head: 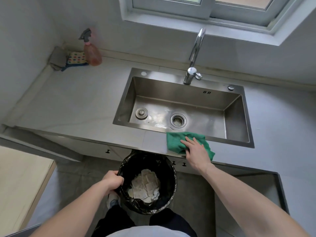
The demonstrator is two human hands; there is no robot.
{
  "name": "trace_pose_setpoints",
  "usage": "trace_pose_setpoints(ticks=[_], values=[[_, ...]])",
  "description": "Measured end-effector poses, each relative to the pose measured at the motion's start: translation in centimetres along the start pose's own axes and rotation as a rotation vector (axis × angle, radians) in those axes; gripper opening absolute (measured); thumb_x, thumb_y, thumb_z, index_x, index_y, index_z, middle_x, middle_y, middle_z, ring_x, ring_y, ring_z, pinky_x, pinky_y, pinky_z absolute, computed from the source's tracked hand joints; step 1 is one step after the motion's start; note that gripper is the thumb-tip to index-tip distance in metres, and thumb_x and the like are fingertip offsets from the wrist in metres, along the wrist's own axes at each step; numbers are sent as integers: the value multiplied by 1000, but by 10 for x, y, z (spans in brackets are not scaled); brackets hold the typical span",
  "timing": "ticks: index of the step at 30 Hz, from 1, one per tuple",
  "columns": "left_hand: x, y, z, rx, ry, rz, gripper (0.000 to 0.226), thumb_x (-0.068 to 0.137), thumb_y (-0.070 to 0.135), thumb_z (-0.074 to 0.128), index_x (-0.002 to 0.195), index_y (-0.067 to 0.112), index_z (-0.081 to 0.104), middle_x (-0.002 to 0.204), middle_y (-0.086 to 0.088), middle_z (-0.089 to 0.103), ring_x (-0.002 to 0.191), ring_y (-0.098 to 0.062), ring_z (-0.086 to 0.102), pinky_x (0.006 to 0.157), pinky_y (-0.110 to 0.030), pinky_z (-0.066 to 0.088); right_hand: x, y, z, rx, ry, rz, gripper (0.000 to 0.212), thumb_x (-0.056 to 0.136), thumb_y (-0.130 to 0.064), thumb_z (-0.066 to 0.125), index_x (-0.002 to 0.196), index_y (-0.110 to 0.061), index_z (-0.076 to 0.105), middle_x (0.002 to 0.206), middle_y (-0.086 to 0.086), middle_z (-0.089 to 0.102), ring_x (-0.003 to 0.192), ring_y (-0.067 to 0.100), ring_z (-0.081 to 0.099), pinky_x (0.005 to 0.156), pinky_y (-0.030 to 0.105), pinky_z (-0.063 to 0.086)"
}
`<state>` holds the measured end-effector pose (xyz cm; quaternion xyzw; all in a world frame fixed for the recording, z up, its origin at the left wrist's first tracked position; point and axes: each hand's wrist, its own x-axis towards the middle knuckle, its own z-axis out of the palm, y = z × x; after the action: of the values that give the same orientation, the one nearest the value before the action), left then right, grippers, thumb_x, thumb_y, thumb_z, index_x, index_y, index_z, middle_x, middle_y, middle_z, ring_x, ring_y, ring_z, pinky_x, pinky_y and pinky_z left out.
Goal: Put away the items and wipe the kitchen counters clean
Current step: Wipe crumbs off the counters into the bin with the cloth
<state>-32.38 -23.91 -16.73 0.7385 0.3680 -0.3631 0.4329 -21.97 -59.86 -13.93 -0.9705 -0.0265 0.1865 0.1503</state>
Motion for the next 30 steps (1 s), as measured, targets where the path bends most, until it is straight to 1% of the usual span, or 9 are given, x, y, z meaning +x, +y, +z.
trace_pose_setpoints(ticks=[2, 6, 9, 12, 15, 17, 20, 24, 30], values=[[-9, 6, 14, -28, 5, 11, 27, 63, -3, 55, 66, 15, 75, 62, -12, 69, 61, -31, 67, 60, -49, 61, -2, 5, -5, 90, 48, 17, 48, 102, -18, 49, 146, -38, 51, 159, -14, 40, 152, 20, 29, 123, 47, 26], [-21, 10, 30, -94, -11, -4, 31, 71, -10, 52, 77, 9, 75, 62, -13, 69, 59, -31, 68, 52, -35, 57, 5, -26, -18, 319, 211, -11, 44, 101, -19, 51, 139, -40, 57, 151, -18, 49, 141, 15, 46, 113, 40, 42], [-24, 7, 31, -90, -2, -7, 27, 65, -4, 55, 76, 10, 76, 62, -11, 69, 61, -30, 66, 57, -40, 59, 22, -70, -20, 310, 220, -136, 48, 100, -17, 52, 142, -41, 55, 155, -17, 45, 141, 16, 46, 108, 41, 46], [-21, 6, 25, -53, 22, -11, 27, 62, 1, 58, 74, 14, 77, 65, -8, 71, 65, -29, 67, 64, -39, 60, 38, -116, -12, 207, 20, -222, 52, 98, -16, 52, 145, -38, 52, 161, -9, 36, 149, 27, 33, 119, 52, 31], [-20, 10, 21, -28, 36, -7, 27, 64, 3, 60, 75, 20, 78, 66, -6, 73, 66, -28, 69, 61, -33, 58, 38, -141, 10, 40, -250, -197, 57, 94, -34, 46, 151, -36, 43, 169, -2, 17, 156, 34, 7, 120, 69, 6], [-17, 11, 17, -6, 37, -6, 27, 66, 4, 61, 76, 22, 78, 66, -5, 73, 67, -26, 69, 59, -29, 55, 33, -143, 25, 27, -237, -153, 69, 90, -56, 42, 156, -37, 33, 170, -2, 12, 156, 33, -1, 119, 70, 2], [-7, 10, 12, 9, 14, -7, 28, 65, 5, 59, 73, 23, 78, 67, -4, 73, 68, -26, 69, 65, -34, 59, 30, -138, 36, 27, -105, -113, 80, 91, -75, 38, 159, -36, 25, 167, -6, 21, 157, 28, 5, 121, 66, 7], [3, 6, 8, 32, -6, 1, 28, 64, 4, 59, 74, 20, 78, 65, -6, 72, 68, -30, 71, 64, -34, 59, 22, -115, 38, -36, -38, -119, 66, 97, -61, 48, 156, -35, 35, 165, -11, 27, 156, 24, 12, 123, 62, 12], [6, 5, 3, 73, -14, 18, 21, 67, 0, 60, 67, 16, 74, 58, -3, 68, 61, -27, 66, 59, -30, 55, 2, -55, 27, 27, 51, 25, 50, 98, -33, 58, 147, -37, 50, 158, -14, 41, 151, 22, 30, 120, 53, 27]])
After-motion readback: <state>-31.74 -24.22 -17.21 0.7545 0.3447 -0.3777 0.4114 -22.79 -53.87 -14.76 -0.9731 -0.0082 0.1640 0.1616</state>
